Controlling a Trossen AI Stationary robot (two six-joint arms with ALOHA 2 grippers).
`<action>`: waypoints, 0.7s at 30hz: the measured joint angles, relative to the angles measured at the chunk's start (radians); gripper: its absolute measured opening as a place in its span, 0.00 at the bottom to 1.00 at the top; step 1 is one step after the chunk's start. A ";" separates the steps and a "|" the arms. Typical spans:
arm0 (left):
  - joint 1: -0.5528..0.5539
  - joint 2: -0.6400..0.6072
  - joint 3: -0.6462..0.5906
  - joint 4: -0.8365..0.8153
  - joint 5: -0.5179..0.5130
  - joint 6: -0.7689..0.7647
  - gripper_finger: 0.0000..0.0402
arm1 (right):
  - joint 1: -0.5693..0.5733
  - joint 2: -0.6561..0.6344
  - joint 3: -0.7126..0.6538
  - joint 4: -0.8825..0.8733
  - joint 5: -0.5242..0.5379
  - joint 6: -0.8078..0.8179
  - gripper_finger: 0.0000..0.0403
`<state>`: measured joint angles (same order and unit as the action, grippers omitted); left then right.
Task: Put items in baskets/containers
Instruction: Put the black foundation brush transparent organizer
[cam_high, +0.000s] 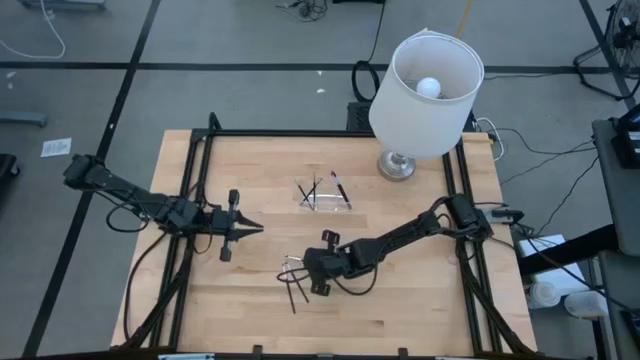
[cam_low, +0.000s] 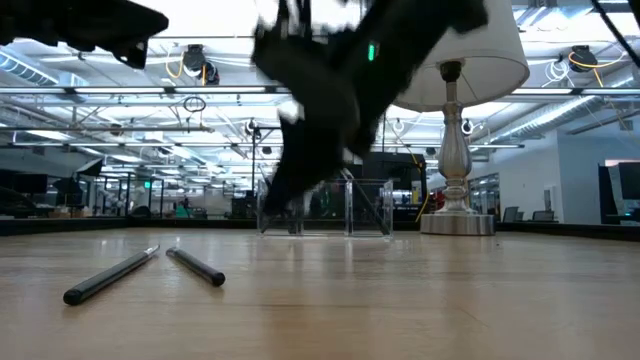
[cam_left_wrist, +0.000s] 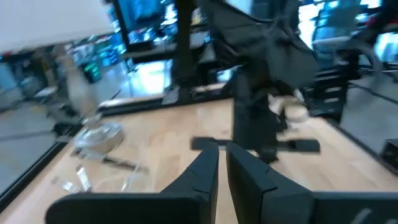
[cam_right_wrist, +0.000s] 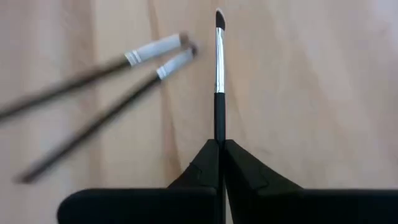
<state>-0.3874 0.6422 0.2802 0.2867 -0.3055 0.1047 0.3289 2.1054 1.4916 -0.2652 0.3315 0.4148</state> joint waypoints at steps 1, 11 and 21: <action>-0.003 0.000 0.000 0.006 0.014 0.010 0.10 | 0.008 -0.014 0.002 -0.001 0.023 -0.001 0.00; -0.045 0.000 0.000 0.030 0.094 0.064 0.10 | 0.093 -0.103 0.005 -0.011 0.250 -0.082 0.00; -0.103 0.034 0.000 0.176 0.157 0.156 0.10 | 0.165 -0.276 -0.101 0.198 0.323 -0.313 0.00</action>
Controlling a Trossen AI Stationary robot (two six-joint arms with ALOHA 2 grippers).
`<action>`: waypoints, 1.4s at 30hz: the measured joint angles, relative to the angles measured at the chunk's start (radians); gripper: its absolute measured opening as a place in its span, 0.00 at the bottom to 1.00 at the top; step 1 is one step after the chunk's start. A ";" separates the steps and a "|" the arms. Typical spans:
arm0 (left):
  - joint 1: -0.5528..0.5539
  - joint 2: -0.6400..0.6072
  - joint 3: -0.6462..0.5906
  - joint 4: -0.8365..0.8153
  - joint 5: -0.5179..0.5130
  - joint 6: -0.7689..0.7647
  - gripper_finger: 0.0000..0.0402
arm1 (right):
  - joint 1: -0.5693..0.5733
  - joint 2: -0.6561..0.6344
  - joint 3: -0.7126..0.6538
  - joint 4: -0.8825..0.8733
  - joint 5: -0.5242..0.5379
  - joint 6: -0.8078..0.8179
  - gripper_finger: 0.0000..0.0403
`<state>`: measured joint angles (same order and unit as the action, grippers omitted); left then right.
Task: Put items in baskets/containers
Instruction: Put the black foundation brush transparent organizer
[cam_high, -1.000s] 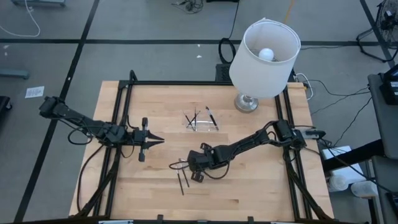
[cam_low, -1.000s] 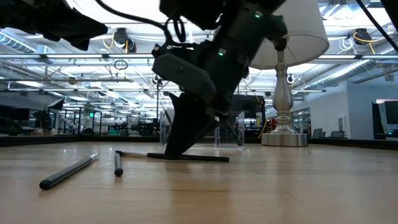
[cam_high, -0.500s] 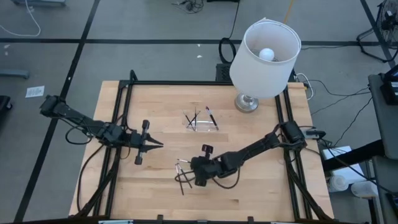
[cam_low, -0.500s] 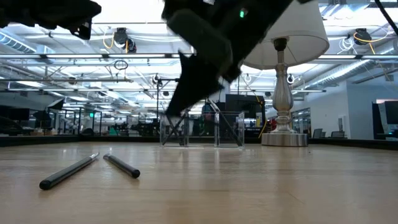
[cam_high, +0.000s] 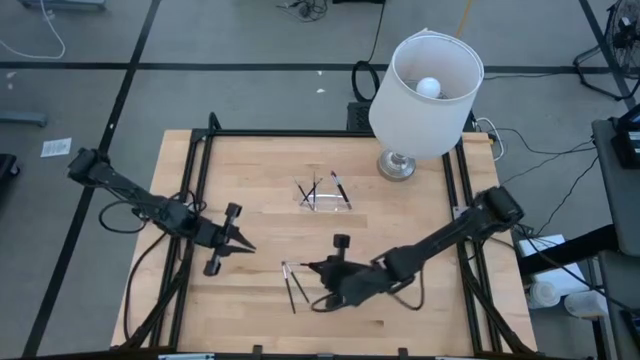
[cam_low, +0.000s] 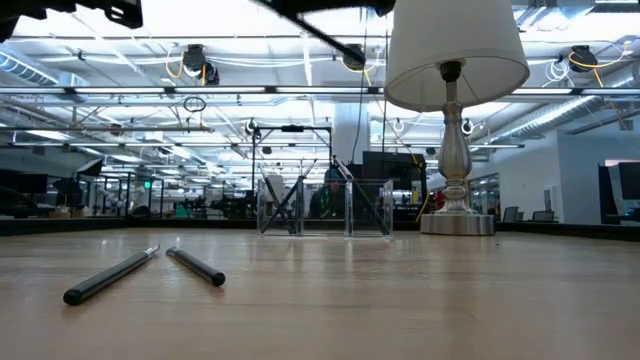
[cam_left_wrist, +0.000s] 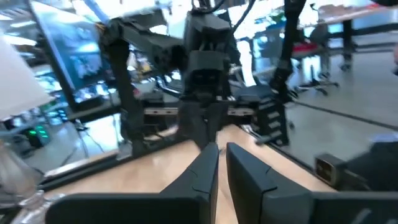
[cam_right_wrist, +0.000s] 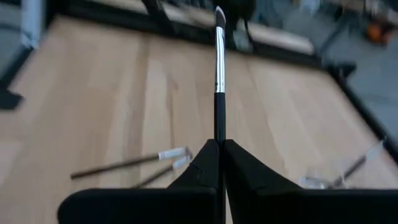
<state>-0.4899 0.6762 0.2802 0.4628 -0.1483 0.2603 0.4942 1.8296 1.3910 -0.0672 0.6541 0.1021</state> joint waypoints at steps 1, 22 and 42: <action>-0.003 0.016 0.000 0.020 -0.011 0.002 0.10 | 0.000 -0.025 -0.046 0.082 -0.006 -0.042 0.00; 0.040 0.508 0.018 0.607 -0.009 0.019 0.71 | -0.083 0.005 -0.363 0.976 -0.264 -0.296 0.00; 0.040 0.548 0.044 0.633 0.044 -0.004 0.49 | -0.135 0.114 -0.292 1.064 -0.266 -0.323 0.00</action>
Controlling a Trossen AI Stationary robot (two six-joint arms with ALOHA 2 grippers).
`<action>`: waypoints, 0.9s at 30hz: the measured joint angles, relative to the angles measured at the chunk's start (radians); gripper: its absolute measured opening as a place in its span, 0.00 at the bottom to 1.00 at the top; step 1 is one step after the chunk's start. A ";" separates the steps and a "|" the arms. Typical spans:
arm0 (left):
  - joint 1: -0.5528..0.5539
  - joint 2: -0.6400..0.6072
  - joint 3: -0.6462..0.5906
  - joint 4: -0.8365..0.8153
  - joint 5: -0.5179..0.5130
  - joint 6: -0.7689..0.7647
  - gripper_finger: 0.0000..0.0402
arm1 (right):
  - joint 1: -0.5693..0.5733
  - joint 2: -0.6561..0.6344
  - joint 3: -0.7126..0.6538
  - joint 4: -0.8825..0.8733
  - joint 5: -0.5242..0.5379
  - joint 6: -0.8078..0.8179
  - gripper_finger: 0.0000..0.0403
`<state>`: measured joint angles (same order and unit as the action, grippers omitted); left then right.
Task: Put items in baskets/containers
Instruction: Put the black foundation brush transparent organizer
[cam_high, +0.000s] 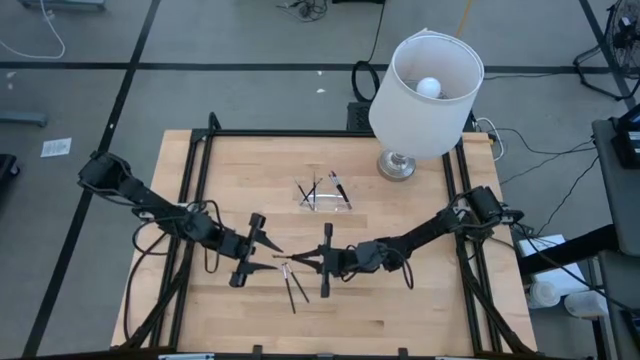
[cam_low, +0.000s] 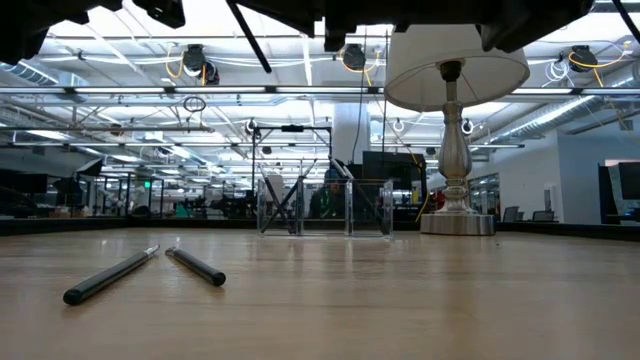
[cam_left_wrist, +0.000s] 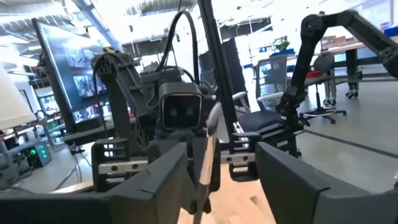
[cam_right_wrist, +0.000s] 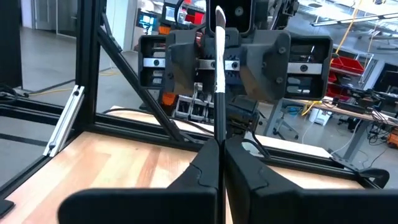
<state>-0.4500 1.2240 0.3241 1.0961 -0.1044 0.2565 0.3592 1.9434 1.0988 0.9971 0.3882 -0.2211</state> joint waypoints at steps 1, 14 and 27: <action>0.000 0.000 0.000 0.006 0.005 -0.002 0.48 | 0.000 0.000 0.000 0.001 0.000 0.000 0.00; 0.000 0.000 0.000 0.019 0.001 0.000 0.38 | -0.012 0.000 0.000 0.000 -0.001 0.023 0.00; 0.030 0.000 0.000 0.020 0.003 -0.052 0.37 | -0.019 0.000 0.000 -0.007 0.000 0.033 0.00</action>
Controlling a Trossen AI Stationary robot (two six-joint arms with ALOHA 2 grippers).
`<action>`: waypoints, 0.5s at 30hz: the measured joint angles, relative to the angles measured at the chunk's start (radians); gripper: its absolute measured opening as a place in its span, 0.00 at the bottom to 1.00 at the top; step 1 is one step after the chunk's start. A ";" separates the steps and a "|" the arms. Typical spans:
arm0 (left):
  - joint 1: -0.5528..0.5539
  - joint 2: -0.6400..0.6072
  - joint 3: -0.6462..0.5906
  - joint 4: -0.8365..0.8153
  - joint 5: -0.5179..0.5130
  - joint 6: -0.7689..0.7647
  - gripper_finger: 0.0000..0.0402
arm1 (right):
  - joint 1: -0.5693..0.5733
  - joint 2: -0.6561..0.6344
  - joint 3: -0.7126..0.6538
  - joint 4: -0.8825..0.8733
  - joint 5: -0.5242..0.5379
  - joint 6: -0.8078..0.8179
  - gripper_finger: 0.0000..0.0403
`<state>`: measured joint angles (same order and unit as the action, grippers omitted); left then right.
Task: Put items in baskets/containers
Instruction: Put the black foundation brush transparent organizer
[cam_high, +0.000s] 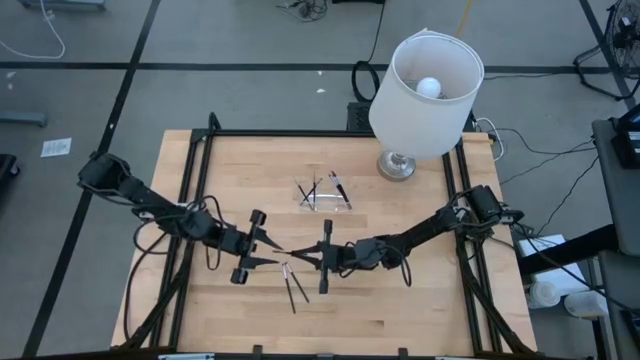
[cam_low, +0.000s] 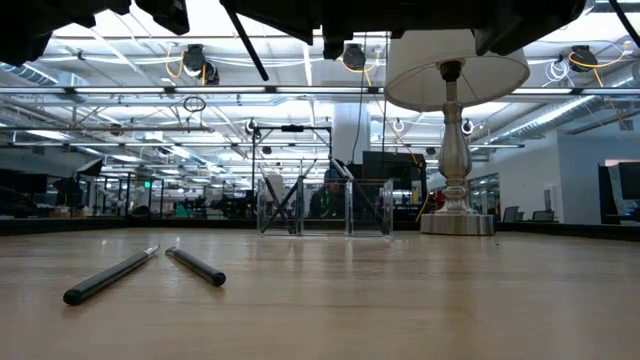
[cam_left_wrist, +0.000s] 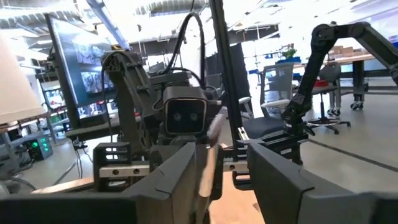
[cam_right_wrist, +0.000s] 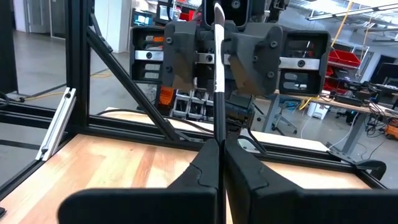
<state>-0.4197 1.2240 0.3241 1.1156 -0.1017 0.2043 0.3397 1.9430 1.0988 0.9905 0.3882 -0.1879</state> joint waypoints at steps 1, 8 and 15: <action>0.004 0.000 0.000 0.000 0.000 -0.005 0.37 | 0.000 0.000 0.000 0.000 0.000 0.000 0.00; 0.021 0.000 0.000 -0.029 0.000 -0.023 0.22 | 0.000 0.000 0.000 0.000 0.000 0.000 0.00; 0.013 0.000 0.000 -0.054 -0.001 0.040 0.03 | 0.002 0.000 0.000 -0.002 0.000 -0.004 0.00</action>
<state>-0.4071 1.2240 0.3241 1.0615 -0.1024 0.2444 0.3413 1.9427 1.0985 0.9890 0.3878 -0.1918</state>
